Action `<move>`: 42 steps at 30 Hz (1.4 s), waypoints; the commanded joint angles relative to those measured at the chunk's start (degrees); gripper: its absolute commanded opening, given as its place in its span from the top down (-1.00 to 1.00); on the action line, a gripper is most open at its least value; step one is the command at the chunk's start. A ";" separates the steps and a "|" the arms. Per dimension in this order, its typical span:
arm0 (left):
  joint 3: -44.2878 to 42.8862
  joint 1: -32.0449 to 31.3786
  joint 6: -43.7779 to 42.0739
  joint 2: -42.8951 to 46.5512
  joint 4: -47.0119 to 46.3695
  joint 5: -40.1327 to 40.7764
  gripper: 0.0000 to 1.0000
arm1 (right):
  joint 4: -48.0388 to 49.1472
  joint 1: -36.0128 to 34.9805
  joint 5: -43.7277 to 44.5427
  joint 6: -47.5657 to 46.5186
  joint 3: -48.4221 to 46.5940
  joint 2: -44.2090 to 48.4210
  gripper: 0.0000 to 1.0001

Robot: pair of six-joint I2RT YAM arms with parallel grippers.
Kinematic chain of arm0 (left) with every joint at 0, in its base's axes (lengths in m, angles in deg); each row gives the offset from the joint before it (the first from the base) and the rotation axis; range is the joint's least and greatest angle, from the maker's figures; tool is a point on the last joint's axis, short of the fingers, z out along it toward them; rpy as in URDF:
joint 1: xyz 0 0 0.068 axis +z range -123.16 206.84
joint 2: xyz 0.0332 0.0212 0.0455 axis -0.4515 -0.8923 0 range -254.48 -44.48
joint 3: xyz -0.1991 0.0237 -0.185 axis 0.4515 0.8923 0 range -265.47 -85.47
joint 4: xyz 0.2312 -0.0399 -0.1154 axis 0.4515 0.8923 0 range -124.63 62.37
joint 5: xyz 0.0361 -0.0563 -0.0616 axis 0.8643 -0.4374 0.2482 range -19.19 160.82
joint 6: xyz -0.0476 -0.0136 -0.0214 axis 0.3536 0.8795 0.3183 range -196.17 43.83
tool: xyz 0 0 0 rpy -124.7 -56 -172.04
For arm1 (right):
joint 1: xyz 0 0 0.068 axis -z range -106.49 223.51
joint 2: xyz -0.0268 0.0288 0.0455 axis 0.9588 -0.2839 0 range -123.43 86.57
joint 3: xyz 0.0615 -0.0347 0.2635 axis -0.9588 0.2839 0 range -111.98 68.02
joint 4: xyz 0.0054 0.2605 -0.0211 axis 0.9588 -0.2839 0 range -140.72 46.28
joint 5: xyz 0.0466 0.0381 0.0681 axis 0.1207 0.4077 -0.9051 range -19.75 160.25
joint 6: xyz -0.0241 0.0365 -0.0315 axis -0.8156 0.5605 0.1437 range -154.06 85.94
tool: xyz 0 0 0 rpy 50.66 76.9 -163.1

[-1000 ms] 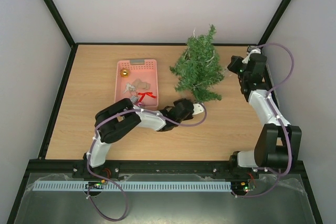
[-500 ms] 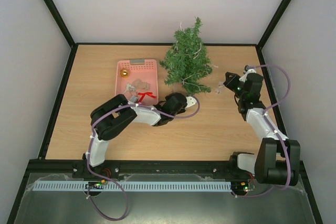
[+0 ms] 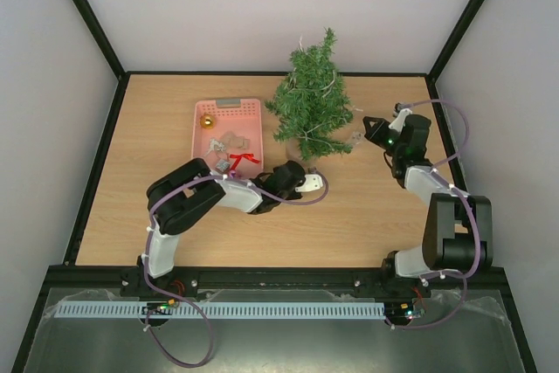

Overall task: Decorate the small christmas tree
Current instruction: Wrap the decoration item around the Christmas tree.

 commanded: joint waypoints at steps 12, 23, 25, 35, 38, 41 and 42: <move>-1.11 -2.61 4.92 4.70 2.95 2.27 0.04 | 4.60 0.08 -1.01 -1.05 -2.55 -3.39 0.97; 3.60 -4.21 29.22 8.62 -2.79 12.20 0.05 | 2.01 0.08 -0.03 -1.71 -3.87 -1.87 0.97; 5.79 -5.27 32.31 10.62 -4.56 12.80 0.07 | 2.16 0.12 -0.26 -1.48 -3.93 -2.00 0.97; 8.97 -5.58 45.73 18.67 -2.37 11.98 0.04 | 10.49 -0.20 -2.43 4.38 -5.64 -4.96 0.95; 9.07 -5.01 49.38 20.07 0.00 10.69 0.04 | 9.88 -1.19 -1.40 4.83 -8.16 -7.91 0.83; 9.35 -4.85 52.60 20.95 2.13 10.46 0.04 | 7.57 -2.28 -1.75 4.04 -10.91 -10.80 0.76; 9.45 -4.84 53.01 21.20 2.92 10.46 0.04 | 6.45 -2.68 -1.75 3.63 -11.36 -11.36 0.74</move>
